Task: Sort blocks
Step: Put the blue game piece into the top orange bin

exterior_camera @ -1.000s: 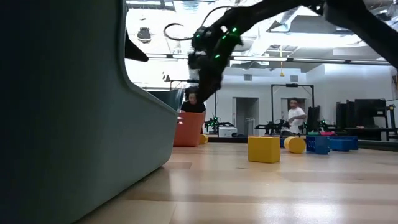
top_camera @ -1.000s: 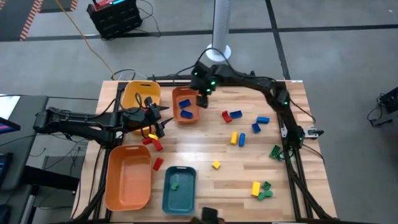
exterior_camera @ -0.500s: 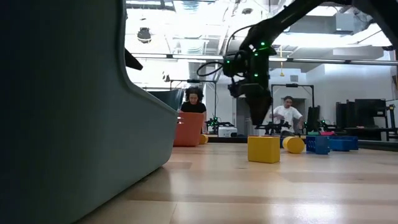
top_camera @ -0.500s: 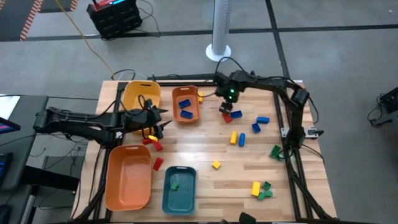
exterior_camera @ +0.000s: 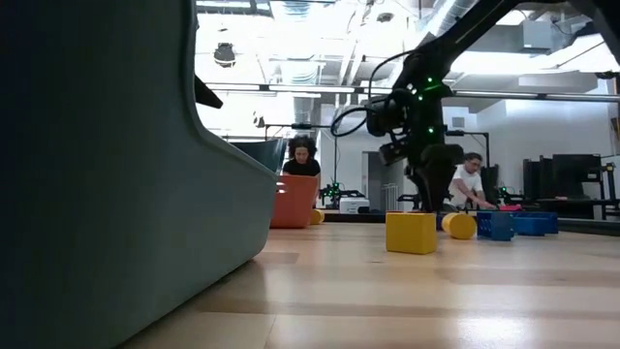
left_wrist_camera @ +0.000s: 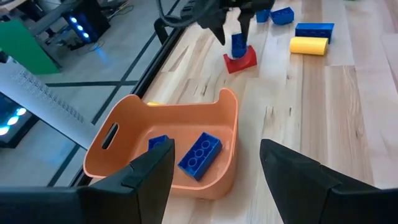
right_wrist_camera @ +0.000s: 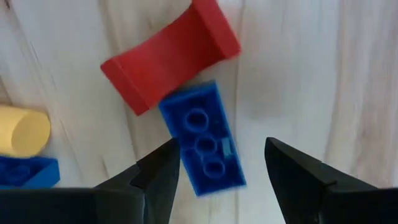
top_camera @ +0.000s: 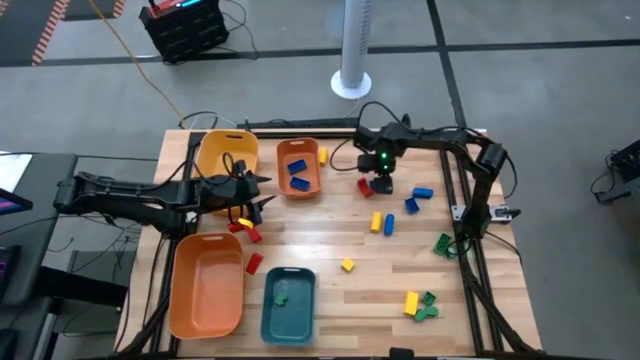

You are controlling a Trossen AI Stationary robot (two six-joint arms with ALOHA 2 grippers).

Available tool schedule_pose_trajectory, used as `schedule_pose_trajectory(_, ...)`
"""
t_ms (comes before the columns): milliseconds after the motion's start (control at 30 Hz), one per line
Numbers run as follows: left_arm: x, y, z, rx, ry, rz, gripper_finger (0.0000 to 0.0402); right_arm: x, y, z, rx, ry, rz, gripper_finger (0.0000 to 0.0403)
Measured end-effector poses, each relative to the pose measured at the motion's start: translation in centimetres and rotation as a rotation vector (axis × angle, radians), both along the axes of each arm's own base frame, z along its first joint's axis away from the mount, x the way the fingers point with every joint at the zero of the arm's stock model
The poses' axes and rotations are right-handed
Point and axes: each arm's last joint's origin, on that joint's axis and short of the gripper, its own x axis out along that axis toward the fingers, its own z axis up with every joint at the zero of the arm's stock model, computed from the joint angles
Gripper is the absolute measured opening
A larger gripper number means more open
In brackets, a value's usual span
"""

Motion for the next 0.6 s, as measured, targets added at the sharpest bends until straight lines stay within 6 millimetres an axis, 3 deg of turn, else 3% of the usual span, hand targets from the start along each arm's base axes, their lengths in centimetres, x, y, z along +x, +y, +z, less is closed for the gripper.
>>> schedule_pose_trajectory(400,0.0,0.0,0.0,0.009,0.011,-0.004,0.0231,0.4,2.2,-2.5,-0.109,0.028,0.064,0.0239)
schedule_pose_trajectory(600,0.0,0.0,-0.1,0.010,0.012,-0.004,0.0231,0.4,2.4,-2.5,-0.112,0.036,0.023,0.0178)
